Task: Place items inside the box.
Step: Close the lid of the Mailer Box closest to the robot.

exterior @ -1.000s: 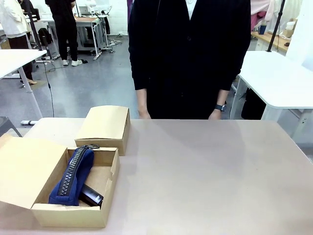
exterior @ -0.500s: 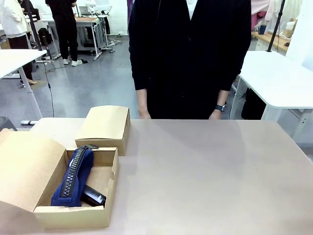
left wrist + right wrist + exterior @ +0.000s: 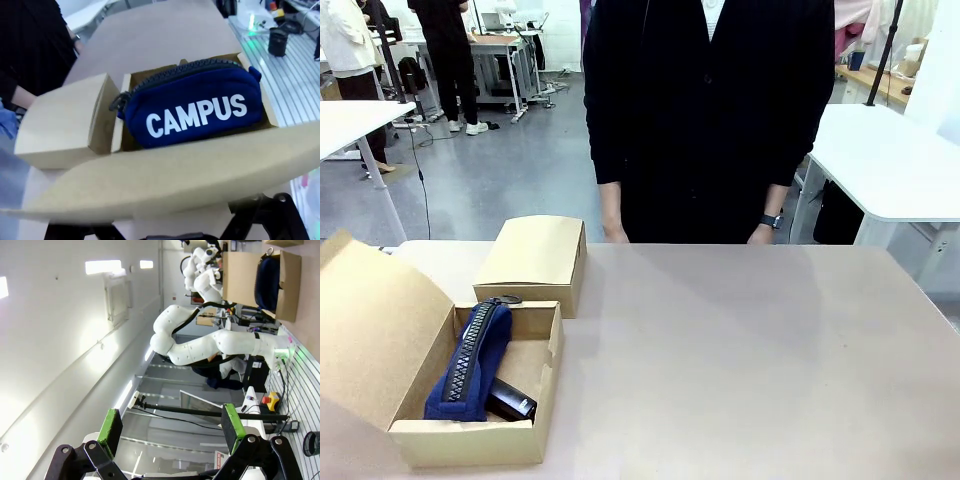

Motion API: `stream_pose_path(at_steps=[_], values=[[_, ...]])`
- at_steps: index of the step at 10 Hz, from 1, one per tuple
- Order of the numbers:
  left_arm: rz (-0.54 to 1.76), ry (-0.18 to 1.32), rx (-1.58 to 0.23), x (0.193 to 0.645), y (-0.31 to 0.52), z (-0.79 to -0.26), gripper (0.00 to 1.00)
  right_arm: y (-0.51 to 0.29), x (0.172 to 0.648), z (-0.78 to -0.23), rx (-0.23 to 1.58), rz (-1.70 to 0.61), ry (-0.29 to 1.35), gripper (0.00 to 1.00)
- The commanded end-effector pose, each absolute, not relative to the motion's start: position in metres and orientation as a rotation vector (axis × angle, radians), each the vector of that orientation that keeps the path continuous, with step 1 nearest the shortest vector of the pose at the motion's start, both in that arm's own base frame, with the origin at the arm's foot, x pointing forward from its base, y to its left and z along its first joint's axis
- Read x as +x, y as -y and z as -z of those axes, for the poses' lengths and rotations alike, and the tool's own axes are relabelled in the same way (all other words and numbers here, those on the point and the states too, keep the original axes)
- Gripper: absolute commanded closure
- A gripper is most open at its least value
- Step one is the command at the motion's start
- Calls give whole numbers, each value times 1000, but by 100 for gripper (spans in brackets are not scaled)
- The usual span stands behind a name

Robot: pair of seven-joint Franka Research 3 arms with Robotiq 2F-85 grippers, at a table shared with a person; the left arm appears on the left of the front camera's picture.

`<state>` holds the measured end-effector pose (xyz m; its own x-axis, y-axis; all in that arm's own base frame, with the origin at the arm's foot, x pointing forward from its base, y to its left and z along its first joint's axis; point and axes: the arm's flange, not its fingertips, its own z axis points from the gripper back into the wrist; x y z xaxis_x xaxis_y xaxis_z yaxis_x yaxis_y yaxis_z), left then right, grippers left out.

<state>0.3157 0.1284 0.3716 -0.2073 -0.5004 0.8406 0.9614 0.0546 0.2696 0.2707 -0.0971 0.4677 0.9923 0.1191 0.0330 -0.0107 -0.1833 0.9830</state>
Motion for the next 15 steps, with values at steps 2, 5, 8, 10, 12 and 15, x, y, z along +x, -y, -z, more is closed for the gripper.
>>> stream_pose_path(at_steps=[2, 5, 8, 10, 12, 15], values=[[1550, 1067, -547, 276, -98, -396, 0, 99, 269, -471, 1740, -106, -101, 0], [1619, 1081, -685, 265, -71, -399, 0, 99, 269, -471, 1740, -106, -101, 0], [1540, 1135, -829, 264, -28, -382, 0, 99, 269, -471, 1740, -106, -101, 0], [1488, 1171, -895, 265, 3, -366, 0, 99, 269, -471, 1740, -106, -101, 0], [1483, 1125, -919, 263, 23, -344, 0, 99, 269, -471, 1740, -106, -101, 0], [1501, 1122, -936, 338, -28, -378, 0, 99, 269, -471, 1740, -106, -101, 0]])
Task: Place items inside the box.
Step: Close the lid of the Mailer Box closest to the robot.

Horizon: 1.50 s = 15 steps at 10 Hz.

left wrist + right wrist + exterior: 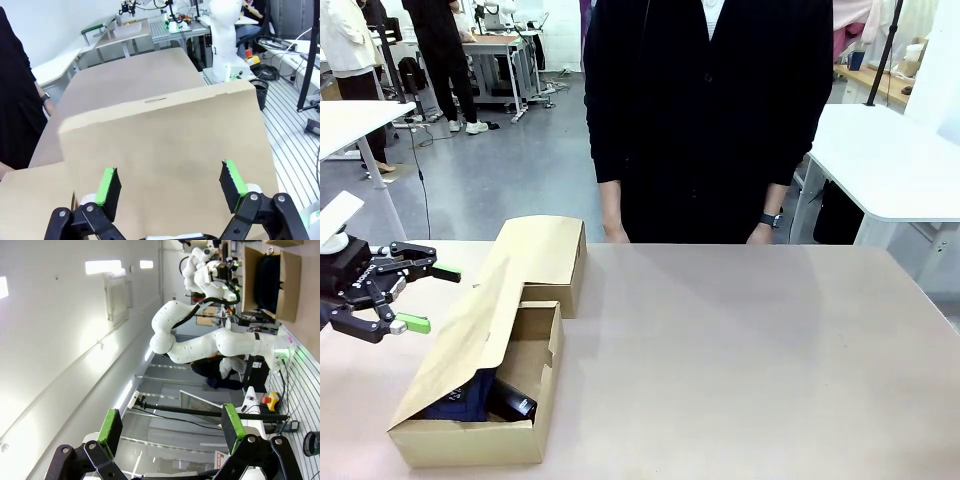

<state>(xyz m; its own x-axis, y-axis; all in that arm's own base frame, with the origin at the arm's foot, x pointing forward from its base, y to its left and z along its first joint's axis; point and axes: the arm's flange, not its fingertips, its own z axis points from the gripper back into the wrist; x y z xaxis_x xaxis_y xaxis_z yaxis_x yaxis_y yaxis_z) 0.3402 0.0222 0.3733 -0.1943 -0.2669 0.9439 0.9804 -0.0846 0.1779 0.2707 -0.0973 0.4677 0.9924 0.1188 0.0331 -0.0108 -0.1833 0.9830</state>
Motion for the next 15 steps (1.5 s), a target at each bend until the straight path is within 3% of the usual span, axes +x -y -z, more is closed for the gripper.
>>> stream_pose_path(at_steps=[1, 5, 15], values=[[1514, 1099, -953, 340, -19, -373, 0, 99, 269, -471, 1740, -106, -101, 0], [1384, 1242, -939, 326, 36, -343, 0, 99, 269, -471, 1740, -106, -101, 0], [1507, 1052, -756, 318, 37, -275, 0, 99, 269, -471, 1740, -106, -101, 0]])
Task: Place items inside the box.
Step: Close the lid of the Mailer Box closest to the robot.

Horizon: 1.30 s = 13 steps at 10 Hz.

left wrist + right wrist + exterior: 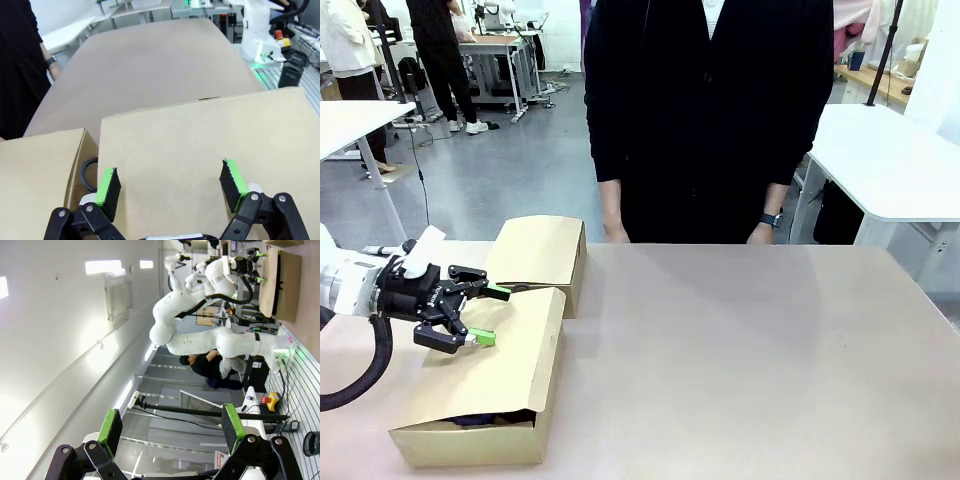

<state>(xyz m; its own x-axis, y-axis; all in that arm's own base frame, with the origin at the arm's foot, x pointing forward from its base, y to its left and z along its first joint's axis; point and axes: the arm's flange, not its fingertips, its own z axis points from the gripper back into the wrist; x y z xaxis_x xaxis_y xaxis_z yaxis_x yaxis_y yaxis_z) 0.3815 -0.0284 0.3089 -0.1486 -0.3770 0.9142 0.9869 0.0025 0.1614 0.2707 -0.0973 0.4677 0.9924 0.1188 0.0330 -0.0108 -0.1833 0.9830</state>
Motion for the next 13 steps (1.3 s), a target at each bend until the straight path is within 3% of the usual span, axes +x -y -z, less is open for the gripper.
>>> stream_pose_path(at_steps=[1, 4, 7, 9, 11, 13], values=[[1516, 1034, -745, 319, 36, -276, 0, 99, 269, -471, 1740, -106, -101, 0], [1490, 1076, -770, 319, 30, -295, 0, 99, 269, -471, 1740, -106, -101, 0], [1300, 1094, -986, 314, 4, -356, 0, 99, 269, -471, 1740, -106, -101, 0], [1055, 1103, -1225, 318, -36, -401, 0, 99, 269, -471, 1740, -106, -101, 0], [768, 967, -1219, 332, -72, -416, 0, 99, 269, -471, 1740, -106, -101, 0], [306, 602, -1021, 352, -100, -418, 0, 99, 269, -471, 1740, -106, -101, 0]])
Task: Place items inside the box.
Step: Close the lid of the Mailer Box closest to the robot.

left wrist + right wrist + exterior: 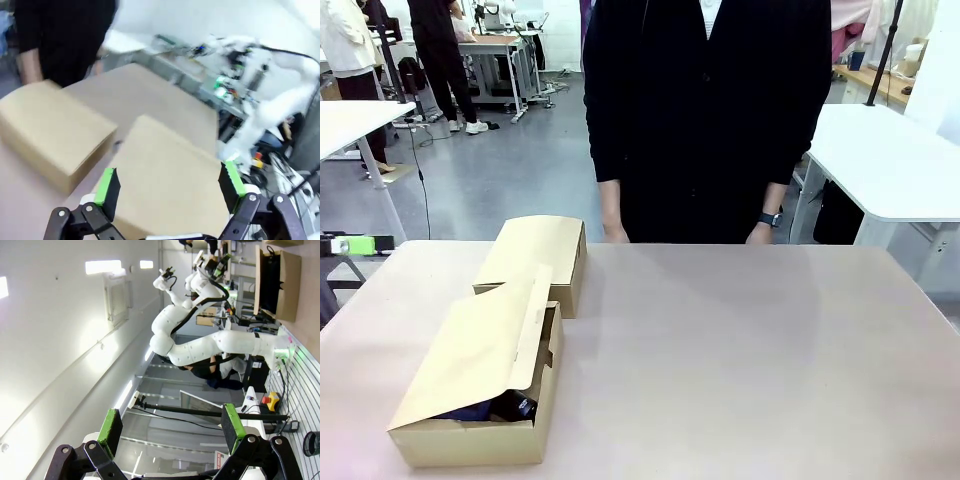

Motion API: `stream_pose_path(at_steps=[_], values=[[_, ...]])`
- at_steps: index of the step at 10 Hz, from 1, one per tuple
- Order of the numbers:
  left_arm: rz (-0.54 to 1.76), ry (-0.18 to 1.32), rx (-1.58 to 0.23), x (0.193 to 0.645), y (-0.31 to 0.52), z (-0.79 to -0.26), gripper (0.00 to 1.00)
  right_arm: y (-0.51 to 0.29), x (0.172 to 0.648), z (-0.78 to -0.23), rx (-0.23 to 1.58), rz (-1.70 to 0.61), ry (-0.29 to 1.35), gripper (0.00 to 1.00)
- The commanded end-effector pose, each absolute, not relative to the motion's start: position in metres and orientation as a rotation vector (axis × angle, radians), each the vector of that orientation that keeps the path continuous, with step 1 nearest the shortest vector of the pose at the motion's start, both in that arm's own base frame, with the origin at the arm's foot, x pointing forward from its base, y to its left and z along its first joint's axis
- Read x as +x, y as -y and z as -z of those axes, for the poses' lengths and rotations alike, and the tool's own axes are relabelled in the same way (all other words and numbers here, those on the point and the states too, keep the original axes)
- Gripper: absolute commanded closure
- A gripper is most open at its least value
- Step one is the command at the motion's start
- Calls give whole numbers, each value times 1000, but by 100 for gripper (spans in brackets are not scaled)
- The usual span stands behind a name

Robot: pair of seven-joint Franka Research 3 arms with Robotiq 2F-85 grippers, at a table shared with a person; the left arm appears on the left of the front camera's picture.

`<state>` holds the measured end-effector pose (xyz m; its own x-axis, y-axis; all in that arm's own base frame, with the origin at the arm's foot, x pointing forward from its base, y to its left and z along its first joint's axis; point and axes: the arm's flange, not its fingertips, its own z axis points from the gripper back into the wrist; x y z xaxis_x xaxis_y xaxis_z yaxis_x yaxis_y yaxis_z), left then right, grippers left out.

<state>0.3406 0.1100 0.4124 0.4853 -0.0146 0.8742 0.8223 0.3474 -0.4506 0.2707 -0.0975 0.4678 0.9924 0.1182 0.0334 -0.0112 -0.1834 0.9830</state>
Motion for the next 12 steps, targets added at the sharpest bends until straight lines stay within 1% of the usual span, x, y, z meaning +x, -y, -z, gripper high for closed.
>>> stream_pose_path(at_steps=[1, 2, 3, 4, 5, 12], values=[[195, 557, -1054, 360, -116, -413, 0, 99, 269, -471, 1740, -106, -101, 0], [114, 515, -1085, 367, -131, -407, 0, 99, 269, -471, 1740, -106, -101, 0], [81, 484, -1137, 370, -145, -402, 0, 99, 269, -471, 1740, -106, -101, 0], [160, 491, -1156, 377, -157, -389, 0, 99, 269, -471, 1740, -106, -101, 0], [240, 617, -1025, 365, -141, -394, 0, 99, 269, -471, 1740, -106, -101, 0], [240, 617, -1025, 365, -141, -394, 0, 99, 269, -471, 1740, -106, -101, 0]])
